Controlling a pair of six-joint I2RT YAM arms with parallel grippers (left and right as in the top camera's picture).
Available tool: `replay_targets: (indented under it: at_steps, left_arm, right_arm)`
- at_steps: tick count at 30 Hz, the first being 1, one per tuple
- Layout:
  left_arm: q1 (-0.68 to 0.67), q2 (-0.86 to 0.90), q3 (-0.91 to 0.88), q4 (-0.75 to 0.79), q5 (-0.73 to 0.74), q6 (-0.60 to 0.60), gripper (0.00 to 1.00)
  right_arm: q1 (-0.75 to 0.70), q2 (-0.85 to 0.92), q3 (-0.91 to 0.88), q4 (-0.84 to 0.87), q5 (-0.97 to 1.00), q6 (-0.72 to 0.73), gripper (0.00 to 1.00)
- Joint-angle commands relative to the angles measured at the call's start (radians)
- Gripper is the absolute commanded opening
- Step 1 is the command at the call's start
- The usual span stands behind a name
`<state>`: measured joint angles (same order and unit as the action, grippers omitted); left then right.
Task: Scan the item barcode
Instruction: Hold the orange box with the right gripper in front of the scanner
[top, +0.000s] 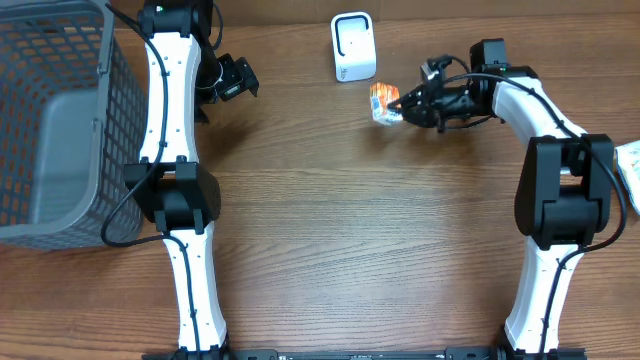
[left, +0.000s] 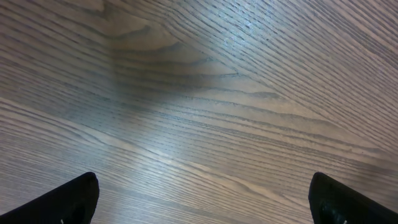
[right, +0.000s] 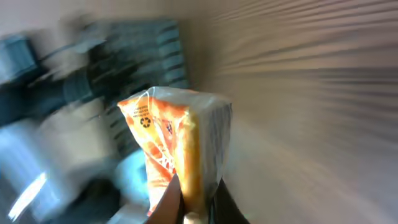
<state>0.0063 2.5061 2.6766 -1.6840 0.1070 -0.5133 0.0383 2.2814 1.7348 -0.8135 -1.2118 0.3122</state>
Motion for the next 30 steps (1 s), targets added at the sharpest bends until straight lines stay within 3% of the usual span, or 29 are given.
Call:
replay_targets:
  at_steps: [1, 5, 8, 11, 15, 20, 30]
  left_arm:
    - [-0.007, -0.007, 0.002, -0.002, -0.01, 0.019, 1.0]
    - [-0.007, -0.007, 0.002, -0.002, -0.01, 0.019, 1.0]
    - [-0.007, -0.007, 0.002, -0.002, -0.01, 0.019, 1.0]
    - [-0.007, -0.007, 0.002, -0.002, -0.01, 0.019, 1.0]
    - [-0.007, -0.007, 0.002, -0.002, -0.01, 0.019, 1.0]
    - [-0.007, -0.007, 0.002, -0.002, -0.01, 0.019, 1.0]
    - [-0.007, -0.007, 0.002, -0.002, -0.01, 0.019, 1.0]
  right_arm:
    - [0.047, -0.111, 0.121, -0.046, 0.601, 0.13, 0.04]
    - [0.121, -0.12, 0.303, -0.146, 1.009, 0.124, 0.04]
    - [0.212, -0.12, 0.401, -0.166, 1.432, 0.06, 0.04]
    - [0.319, -0.117, 0.412, -0.064, 1.772, -0.127, 0.04]
    - [0.428, -0.062, 0.412, 0.163, 2.017, -0.451, 0.04]
    - [0.481, 0.029, 0.412, 0.393, 2.031, -0.665, 0.04]
    - [0.481, 0.108, 0.409, 0.363, 1.83, -0.729, 0.04]
